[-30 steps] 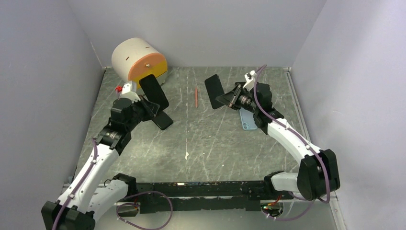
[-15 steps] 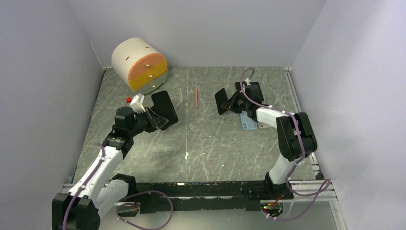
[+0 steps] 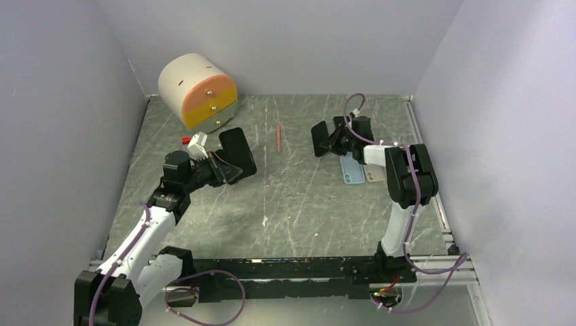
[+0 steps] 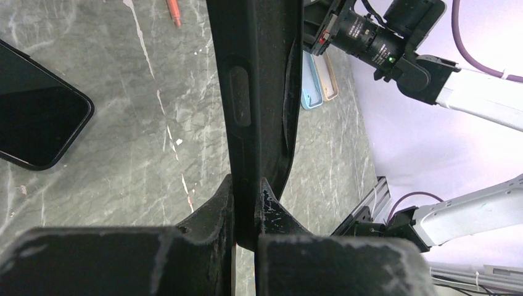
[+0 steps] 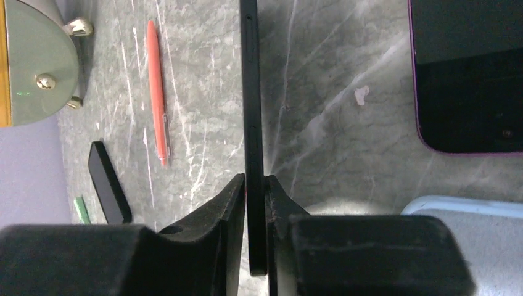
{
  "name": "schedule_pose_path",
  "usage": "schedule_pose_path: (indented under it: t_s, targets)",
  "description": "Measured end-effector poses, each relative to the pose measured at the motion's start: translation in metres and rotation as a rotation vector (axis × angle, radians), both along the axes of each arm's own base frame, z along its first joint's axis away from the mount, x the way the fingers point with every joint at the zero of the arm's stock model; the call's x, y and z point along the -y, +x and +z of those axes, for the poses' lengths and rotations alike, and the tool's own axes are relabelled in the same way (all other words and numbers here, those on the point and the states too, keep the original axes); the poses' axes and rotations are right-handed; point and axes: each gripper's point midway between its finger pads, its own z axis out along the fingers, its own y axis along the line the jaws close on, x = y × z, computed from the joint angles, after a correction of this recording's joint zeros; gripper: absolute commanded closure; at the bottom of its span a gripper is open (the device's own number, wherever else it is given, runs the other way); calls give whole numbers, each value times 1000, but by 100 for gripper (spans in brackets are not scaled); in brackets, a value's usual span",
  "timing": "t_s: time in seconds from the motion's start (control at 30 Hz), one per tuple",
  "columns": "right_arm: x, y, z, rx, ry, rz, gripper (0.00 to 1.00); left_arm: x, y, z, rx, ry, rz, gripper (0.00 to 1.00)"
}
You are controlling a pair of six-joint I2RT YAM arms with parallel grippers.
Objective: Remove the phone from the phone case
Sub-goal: Remove the phone from the center of the board.
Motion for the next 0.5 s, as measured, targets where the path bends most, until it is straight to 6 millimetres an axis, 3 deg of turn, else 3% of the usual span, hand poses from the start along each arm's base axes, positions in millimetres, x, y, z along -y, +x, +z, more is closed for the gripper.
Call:
schedule_pose_path:
  t_s: [0.5]
  targets:
    - [15, 5, -14, 5, -65, 25, 40, 1, 1, -6, -23, 4, -1, 98]
